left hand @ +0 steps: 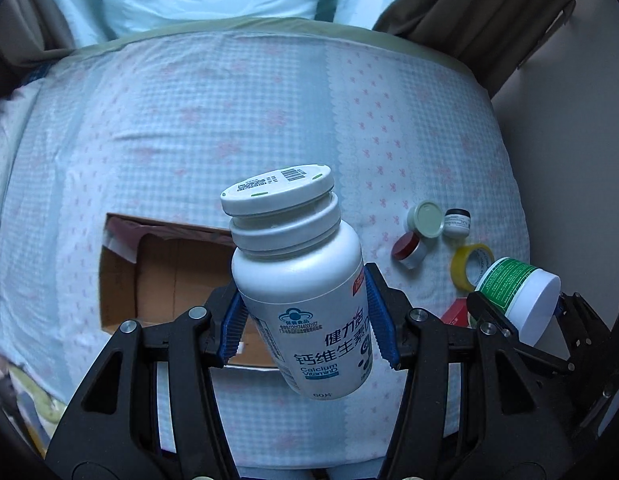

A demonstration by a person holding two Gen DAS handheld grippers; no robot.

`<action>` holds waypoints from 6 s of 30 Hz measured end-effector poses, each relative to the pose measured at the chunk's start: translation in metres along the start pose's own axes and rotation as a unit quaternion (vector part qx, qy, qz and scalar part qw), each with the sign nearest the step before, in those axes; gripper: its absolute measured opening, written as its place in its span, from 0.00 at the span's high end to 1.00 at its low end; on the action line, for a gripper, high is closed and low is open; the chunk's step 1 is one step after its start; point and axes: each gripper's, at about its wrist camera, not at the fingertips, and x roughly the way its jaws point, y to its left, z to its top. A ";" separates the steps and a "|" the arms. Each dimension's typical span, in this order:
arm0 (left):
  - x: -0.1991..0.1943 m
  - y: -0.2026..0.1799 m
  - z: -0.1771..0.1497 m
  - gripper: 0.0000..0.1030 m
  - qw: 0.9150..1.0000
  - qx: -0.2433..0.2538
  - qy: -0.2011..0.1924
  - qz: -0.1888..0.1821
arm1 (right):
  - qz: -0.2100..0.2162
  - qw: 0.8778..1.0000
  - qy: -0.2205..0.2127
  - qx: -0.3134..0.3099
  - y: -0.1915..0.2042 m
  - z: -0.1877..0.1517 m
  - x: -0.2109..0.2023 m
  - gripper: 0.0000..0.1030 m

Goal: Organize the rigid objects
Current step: 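Carry the white bottle and white jar over the cardboard box with both tools, then lower both items into the box and open both tools, then move both tools back toward the remaining items beside the box, then grasp the red-silver tin with the left tool while the right tool grasps the yellow tape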

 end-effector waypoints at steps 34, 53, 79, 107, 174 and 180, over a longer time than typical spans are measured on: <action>0.195 0.220 -0.023 0.51 0.977 0.125 0.158 0.069 | 0.011 0.984 0.150 -0.092 0.229 -0.022 0.206 0.35; 0.217 0.165 -0.029 0.00 0.947 0.278 0.149 0.066 | 0.037 0.977 0.141 -0.156 0.220 -0.064 0.226 0.33; 0.123 0.181 -0.023 0.00 0.968 0.228 0.064 0.081 | 0.044 0.974 0.094 -0.201 0.231 -0.085 0.129 0.00; -0.049 0.018 -0.082 0.00 0.989 0.126 -0.071 0.022 | -0.039 0.999 -0.014 -0.009 -0.009 -0.084 -0.051 0.00; 0.288 -0.200 -0.024 0.62 0.969 0.234 0.085 -0.003 | -0.053 0.985 0.114 0.119 -0.211 -0.057 0.228 0.07; 0.258 -0.198 -0.020 0.62 0.973 0.222 0.066 -0.019 | -0.060 0.986 0.097 0.123 -0.212 -0.054 0.203 0.07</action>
